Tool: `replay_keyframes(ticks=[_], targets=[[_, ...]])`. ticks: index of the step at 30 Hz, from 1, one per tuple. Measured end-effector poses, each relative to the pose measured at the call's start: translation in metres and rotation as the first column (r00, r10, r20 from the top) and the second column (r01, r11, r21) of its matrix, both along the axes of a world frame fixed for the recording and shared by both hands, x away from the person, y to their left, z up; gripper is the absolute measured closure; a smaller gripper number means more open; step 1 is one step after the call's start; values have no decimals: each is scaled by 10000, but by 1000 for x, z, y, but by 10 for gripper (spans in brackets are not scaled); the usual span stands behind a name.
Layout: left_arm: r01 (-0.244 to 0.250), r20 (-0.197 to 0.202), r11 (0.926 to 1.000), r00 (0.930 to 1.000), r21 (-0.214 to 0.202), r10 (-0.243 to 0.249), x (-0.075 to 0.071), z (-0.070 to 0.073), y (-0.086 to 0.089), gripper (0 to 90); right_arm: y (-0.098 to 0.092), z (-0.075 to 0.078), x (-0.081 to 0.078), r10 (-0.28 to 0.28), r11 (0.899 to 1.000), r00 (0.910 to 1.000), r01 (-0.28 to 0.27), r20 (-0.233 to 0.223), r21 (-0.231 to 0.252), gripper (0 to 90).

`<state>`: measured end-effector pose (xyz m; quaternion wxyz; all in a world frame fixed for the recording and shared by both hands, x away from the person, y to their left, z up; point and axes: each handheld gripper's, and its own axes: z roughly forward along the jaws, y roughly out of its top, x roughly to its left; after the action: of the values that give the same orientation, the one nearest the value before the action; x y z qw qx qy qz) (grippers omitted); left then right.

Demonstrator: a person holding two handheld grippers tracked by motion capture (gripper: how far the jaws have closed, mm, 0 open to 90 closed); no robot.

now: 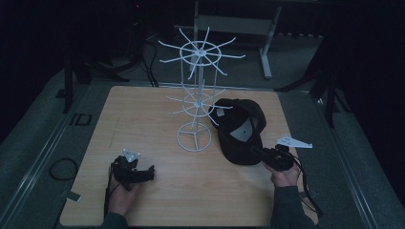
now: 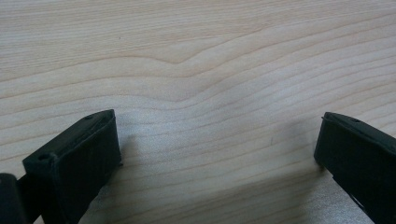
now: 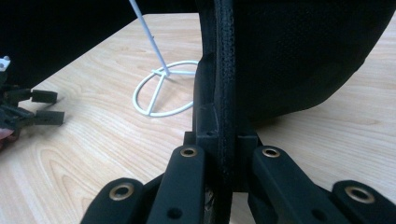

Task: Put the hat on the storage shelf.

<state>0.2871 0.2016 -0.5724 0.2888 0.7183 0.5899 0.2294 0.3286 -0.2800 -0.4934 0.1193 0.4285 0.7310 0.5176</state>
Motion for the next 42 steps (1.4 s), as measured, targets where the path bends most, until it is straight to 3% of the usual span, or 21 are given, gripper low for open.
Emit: replay_keyframes(ticks=[18, 42], targets=[[-15, 15, 10000, 10000, -19, 15, 0, 0, 0, 2, -7, 14, 1, -558, 9979, 9966, 576, 598, -288, 863], [-23, 22, 10000, 10000, -28, 23, 0, 0, 0, 2, -12, 29, 7, -829, 9936, 9909, 905, 1063, -684, 863]])
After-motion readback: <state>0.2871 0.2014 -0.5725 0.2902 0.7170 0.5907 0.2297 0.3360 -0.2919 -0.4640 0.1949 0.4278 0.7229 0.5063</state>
